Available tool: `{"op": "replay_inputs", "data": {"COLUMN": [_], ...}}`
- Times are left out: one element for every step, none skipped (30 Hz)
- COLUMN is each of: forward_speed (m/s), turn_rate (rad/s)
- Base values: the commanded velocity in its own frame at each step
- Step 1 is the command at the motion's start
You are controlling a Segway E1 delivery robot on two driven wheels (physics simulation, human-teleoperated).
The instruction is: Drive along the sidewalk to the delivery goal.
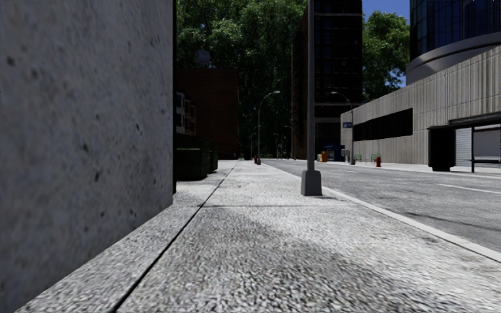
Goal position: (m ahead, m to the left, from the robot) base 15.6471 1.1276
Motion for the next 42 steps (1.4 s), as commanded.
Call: {"op": "replay_inputs", "data": {"forward_speed": [1.53,1.53,1.53,1.53,1.54,1.56,1.56,1.56,1.56,1.56,1.56,1.56,1.57,1.57,1.57,1.57,1.57,1.57,1.57,1.57,1.57,1.57,1.57,1.57,1.57,1.57,1.57,1.57,1.57,1.57,1.57,1.57,1.57,1.57,1.57,1.57,1.57,1.57,1.57,1.57,1.57,1.57], "turn_rate": [0.00,0.00,0.00,0.00,0.00,0.00,0.00,0.06,0.29,0.29,0.51,0.57,0.59,0.50,0.50,0.03,0.00,0.00,0.00,0.00,0.00,0.00,0.00,0.00,0.00,0.00,0.00,0.00,0.00,0.00,0.00,0.00,0.00,0.00,0.00,0.00,0.00,0.00,0.00,0.00,0.00,0.00]}}
